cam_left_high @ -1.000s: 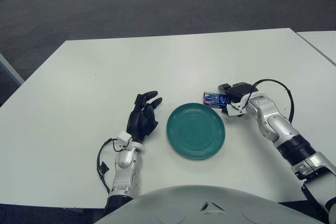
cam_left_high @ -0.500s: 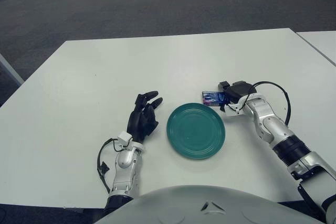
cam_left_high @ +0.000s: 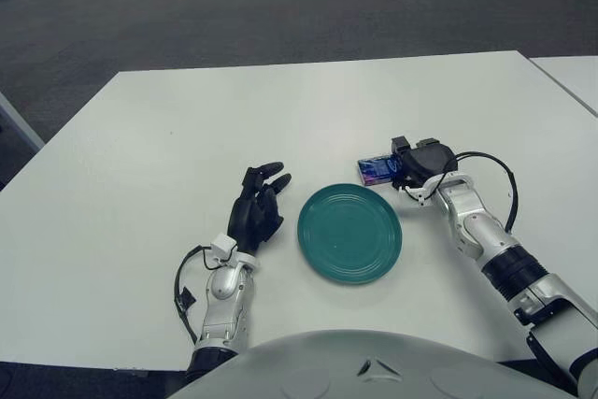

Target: Put the gum into the plate.

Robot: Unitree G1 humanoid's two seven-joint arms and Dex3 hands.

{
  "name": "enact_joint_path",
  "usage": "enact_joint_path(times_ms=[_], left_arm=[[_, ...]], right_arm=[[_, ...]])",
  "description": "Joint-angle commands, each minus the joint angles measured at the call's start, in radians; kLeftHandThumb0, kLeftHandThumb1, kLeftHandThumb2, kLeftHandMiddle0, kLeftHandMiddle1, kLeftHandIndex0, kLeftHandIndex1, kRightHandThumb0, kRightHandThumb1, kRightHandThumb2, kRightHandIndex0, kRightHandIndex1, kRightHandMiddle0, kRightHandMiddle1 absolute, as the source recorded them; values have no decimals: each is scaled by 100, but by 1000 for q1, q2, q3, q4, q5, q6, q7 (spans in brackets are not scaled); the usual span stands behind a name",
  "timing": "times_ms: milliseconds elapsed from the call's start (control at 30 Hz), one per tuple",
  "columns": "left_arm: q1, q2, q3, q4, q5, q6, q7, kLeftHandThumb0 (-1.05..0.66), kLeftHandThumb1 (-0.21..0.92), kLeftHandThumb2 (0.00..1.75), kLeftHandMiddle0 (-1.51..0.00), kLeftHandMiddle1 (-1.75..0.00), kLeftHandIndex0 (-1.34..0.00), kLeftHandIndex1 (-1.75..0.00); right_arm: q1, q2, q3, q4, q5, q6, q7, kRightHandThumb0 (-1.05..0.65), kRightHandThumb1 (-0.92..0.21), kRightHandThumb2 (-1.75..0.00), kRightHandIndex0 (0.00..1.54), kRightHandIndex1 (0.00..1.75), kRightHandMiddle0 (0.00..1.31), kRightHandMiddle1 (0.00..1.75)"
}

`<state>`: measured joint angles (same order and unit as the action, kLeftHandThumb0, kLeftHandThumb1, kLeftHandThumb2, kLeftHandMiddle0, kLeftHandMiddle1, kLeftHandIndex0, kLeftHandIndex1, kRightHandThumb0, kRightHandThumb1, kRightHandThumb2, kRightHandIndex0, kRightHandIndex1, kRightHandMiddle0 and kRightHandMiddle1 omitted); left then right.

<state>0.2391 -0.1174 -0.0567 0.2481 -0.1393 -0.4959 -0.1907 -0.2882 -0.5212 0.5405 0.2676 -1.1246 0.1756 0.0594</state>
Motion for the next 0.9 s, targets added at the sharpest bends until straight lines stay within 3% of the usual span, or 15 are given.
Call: enact_joint_path(times_ms=[0, 267, 867], left_arm=[[50, -52, -12, 86, -32, 1, -6, -91, 92, 86, -40, -56, -14, -109], [49, -50, -13, 82, -35, 3, -8, -91, 92, 87, -40, -56, -13, -108], [47, -46, -11, 80, -38, 10, -9, -91, 92, 87, -40, -55, -13, -107]], right_arm=[[20, -8, 29, 47, -23, -10, -11, -39, -69, -84, 46, 21, 34, 175], [11, -14, 33, 62, -10, -24, -42, -39, -66, -87, 32, 52, 36, 175], [-13, -14, 5, 54, 9, -17, -46, -40, -62, -93, 30, 56, 38, 175]])
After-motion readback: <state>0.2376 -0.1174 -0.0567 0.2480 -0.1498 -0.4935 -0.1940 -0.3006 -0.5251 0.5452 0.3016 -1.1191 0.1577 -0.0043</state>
